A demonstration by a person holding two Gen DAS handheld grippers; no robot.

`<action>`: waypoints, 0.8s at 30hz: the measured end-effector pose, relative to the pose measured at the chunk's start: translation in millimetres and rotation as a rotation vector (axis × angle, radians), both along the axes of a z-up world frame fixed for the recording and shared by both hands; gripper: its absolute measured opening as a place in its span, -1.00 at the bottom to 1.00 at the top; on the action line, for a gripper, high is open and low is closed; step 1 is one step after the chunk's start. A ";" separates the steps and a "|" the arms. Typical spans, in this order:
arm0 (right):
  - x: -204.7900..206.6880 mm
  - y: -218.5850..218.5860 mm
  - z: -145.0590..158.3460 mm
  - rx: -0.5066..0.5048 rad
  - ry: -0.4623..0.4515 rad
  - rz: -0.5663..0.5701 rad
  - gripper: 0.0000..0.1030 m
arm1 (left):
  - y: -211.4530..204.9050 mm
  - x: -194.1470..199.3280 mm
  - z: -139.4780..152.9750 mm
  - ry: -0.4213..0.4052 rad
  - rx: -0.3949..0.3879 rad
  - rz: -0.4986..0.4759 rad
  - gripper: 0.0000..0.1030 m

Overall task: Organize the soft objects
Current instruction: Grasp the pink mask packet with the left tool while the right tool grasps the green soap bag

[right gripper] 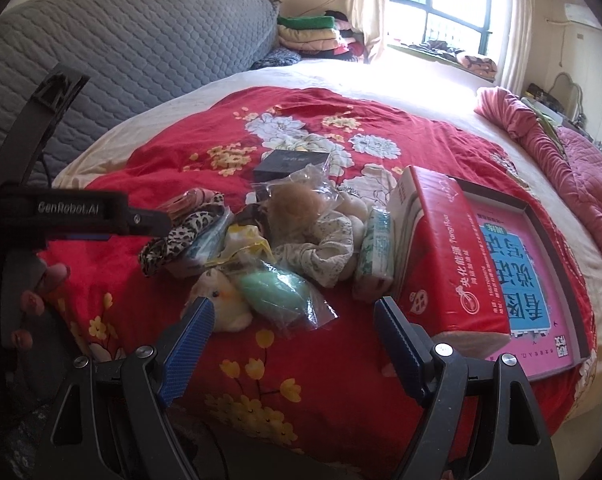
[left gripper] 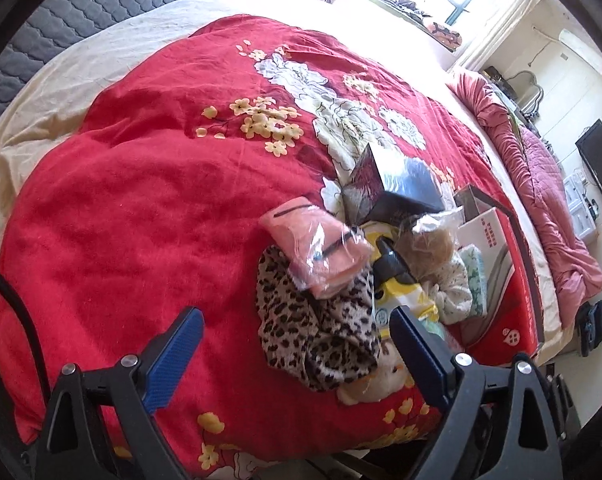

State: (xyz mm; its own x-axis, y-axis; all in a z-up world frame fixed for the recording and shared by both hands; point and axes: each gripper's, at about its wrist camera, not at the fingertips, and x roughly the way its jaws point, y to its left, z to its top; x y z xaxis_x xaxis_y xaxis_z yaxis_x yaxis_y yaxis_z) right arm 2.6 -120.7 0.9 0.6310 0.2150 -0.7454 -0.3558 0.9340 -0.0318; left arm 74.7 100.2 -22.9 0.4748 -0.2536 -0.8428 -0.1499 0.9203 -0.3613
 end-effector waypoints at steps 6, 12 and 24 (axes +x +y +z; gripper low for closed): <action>8.8 3.8 -7.5 -0.017 0.005 0.001 0.61 | 10.5 41.7 -12.1 0.065 -0.145 0.023 0.56; 15.5 7.7 -10.8 -0.030 0.005 0.010 0.61 | 22.6 72.2 -33.1 0.163 -0.301 0.081 0.32; 30.5 21.3 -29.5 -0.129 0.034 0.114 0.61 | 19.8 93.4 -56.8 0.273 -0.369 0.083 0.08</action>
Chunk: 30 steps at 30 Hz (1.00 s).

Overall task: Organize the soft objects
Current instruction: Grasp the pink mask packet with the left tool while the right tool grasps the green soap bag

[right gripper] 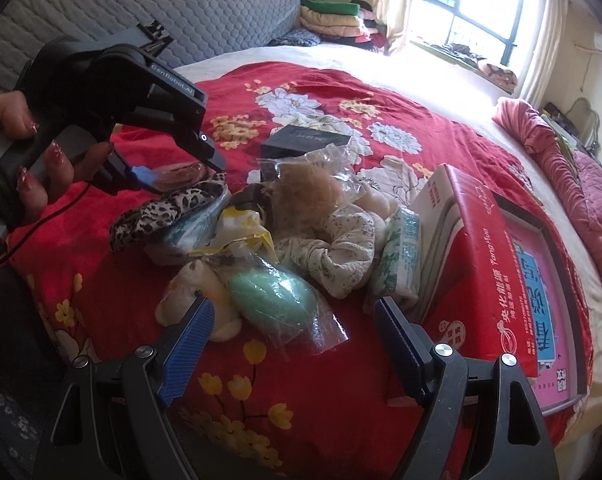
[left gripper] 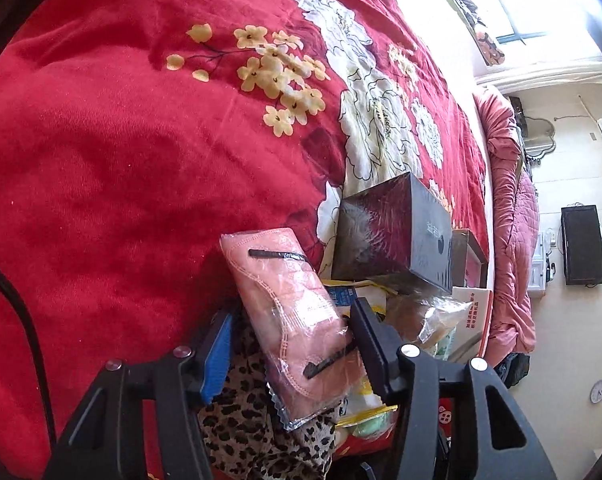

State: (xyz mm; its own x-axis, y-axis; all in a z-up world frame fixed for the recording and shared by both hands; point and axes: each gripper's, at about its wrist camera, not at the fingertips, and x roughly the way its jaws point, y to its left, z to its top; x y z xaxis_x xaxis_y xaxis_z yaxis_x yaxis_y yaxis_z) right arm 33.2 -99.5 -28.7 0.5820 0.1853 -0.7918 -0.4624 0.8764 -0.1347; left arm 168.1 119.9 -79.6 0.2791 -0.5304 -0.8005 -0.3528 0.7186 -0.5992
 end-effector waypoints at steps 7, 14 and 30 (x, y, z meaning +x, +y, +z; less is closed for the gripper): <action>14.1 12.7 -13.8 -0.067 0.012 0.076 0.50 | 2.4 4.2 -4.6 0.002 -0.017 0.002 0.05; 29.4 9.0 -25.4 -0.007 0.063 0.076 -0.10 | 4.5 7.2 -3.3 -0.020 -0.052 -0.001 -0.21; 14.6 -35.1 12.1 0.231 0.024 -0.040 -0.15 | 21.2 -8.0 38.7 -0.191 -0.102 0.066 -0.22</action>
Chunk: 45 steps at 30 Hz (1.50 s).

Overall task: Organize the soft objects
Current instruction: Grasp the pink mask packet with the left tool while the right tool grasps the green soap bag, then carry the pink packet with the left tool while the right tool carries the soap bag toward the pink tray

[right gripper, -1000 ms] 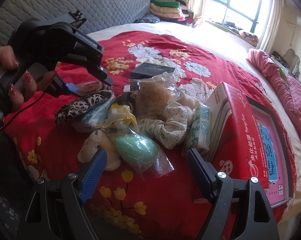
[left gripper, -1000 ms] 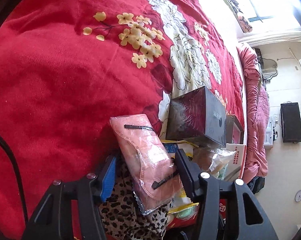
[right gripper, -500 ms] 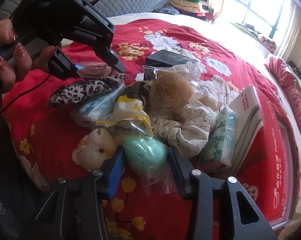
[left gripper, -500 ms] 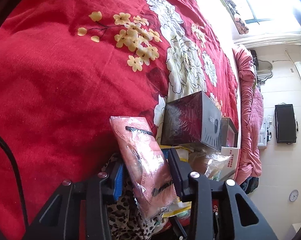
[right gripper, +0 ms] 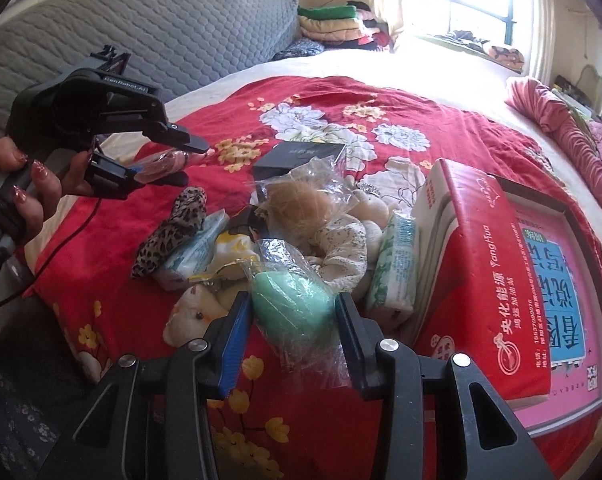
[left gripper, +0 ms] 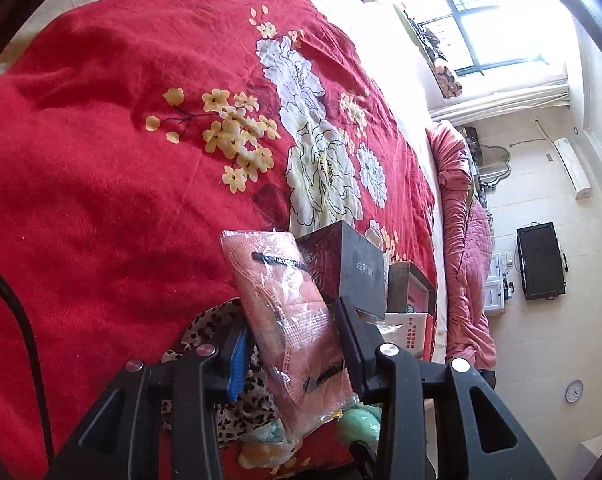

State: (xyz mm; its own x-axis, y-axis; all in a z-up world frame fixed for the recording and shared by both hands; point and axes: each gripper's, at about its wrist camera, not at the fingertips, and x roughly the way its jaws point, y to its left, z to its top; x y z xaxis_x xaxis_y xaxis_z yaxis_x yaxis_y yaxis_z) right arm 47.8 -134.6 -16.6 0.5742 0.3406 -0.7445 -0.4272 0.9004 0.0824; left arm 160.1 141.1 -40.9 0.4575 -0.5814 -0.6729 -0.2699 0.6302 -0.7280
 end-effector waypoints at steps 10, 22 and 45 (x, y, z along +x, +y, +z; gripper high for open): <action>-14.6 -26.9 40.8 0.142 -0.118 -0.060 -0.15 | -39.1 -25.7 45.2 -0.110 0.149 -0.093 -0.22; -28.7 -94.4 81.2 0.170 -0.265 -0.247 -0.15 | -129.7 -46.2 96.4 -0.252 0.265 -0.249 -0.22; -45.5 -250.7 72.5 0.162 -0.314 -0.637 -0.15 | -341.3 -40.7 114.2 -0.349 0.390 -0.583 -0.22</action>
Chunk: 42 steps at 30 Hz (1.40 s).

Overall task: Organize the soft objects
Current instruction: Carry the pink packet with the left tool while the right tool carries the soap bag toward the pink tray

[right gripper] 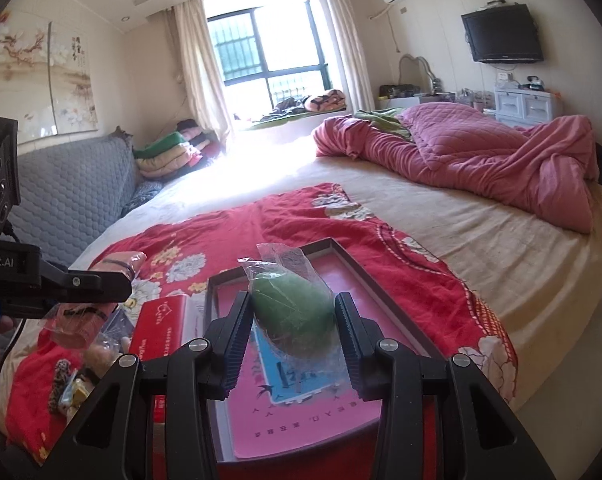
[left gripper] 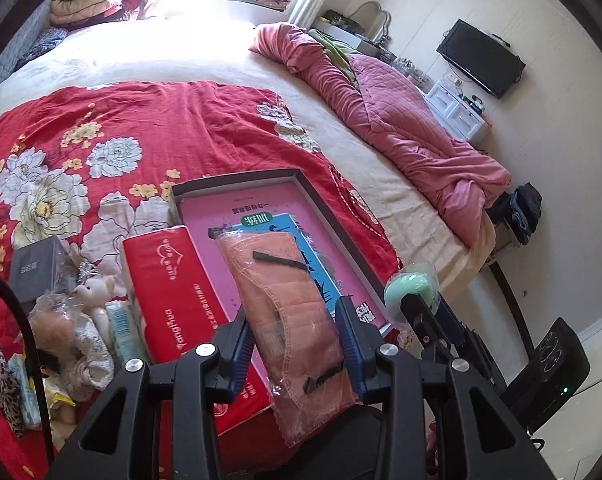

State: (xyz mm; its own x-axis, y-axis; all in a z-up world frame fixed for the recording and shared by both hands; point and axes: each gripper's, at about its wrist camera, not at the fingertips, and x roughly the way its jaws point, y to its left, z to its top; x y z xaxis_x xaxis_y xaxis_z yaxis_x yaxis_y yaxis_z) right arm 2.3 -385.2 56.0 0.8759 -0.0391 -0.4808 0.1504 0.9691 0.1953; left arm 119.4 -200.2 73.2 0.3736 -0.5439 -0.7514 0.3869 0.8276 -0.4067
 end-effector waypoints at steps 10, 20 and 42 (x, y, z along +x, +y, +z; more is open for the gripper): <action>2.7 -39.0 -13.4 0.071 0.030 -0.065 -0.15 | -56.2 2.7 -41.7 0.070 0.095 -0.099 -0.22; 22.7 -50.5 -41.8 0.091 0.148 -0.050 -0.15 | -86.3 12.5 -77.9 0.153 0.177 -0.143 -0.22; 53.4 -55.6 -86.6 0.033 0.313 -0.052 -0.14 | -104.7 18.3 -105.0 0.180 0.280 -0.163 -0.22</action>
State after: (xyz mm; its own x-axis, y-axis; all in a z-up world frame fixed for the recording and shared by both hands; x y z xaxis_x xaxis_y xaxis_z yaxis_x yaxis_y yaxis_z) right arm 55.8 -440.9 -30.6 0.6826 -0.0599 -0.7283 0.2573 0.9525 0.1628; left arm 137.7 -304.9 -31.8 0.1469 -0.3493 -0.9254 0.4659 0.8497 -0.2468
